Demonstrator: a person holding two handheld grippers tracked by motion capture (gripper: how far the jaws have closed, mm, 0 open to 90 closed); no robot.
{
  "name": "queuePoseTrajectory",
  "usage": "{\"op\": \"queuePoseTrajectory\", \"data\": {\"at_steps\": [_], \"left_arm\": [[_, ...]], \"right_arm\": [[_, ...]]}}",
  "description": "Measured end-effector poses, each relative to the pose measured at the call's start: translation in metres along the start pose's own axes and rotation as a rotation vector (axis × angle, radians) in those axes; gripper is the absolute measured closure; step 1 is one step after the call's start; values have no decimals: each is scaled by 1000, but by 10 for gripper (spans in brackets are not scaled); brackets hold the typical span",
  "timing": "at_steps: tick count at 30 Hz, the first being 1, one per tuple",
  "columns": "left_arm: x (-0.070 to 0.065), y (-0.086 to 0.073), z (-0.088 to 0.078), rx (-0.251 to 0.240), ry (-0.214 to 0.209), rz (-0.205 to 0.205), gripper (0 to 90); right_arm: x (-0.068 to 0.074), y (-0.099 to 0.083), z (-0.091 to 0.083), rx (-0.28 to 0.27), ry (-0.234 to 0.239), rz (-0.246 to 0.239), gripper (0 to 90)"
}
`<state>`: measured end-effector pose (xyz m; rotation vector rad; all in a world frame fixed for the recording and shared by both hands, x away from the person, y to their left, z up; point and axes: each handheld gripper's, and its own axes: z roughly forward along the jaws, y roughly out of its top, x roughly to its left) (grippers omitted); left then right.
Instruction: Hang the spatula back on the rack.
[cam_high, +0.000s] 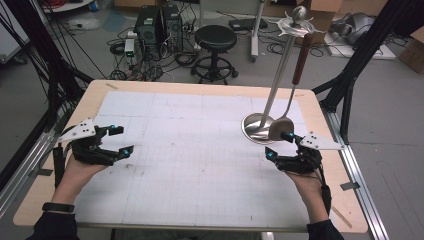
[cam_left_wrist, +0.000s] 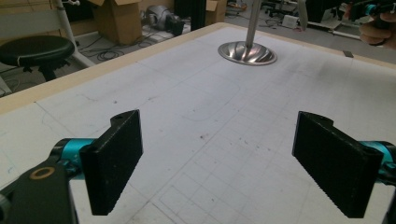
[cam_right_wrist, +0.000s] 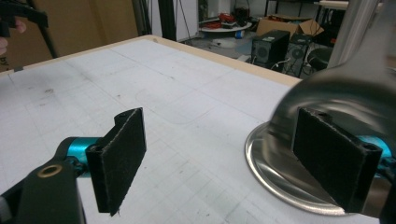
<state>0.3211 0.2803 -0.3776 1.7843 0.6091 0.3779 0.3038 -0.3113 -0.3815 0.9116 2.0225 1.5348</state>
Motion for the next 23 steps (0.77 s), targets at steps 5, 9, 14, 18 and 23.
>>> {"op": "queuePoseTrajectory", "data": {"at_steps": [5, 9, 14, 18, 23], "left_arm": [[0, 0, 1, 2, 1, 3, 167], [0, 0, 1, 5, -2, 2, 167], [0, 0, 0, 7, 2, 8, 167], [0, 0, 0, 8, 2, 8, 167], [-1, 0, 1, 13, 2, 10, 168]], "right_arm": [[-1, -1, 0, 3, -2, 10, 170], [-2, 0, 0, -2, 4, 15, 170], [-2, 0, 0, 5, 4, 17, 170], [-2, -1, 1, 7, 7, 17, 168], [-1, -1, 3, 11, 17, 13, 158]]}}
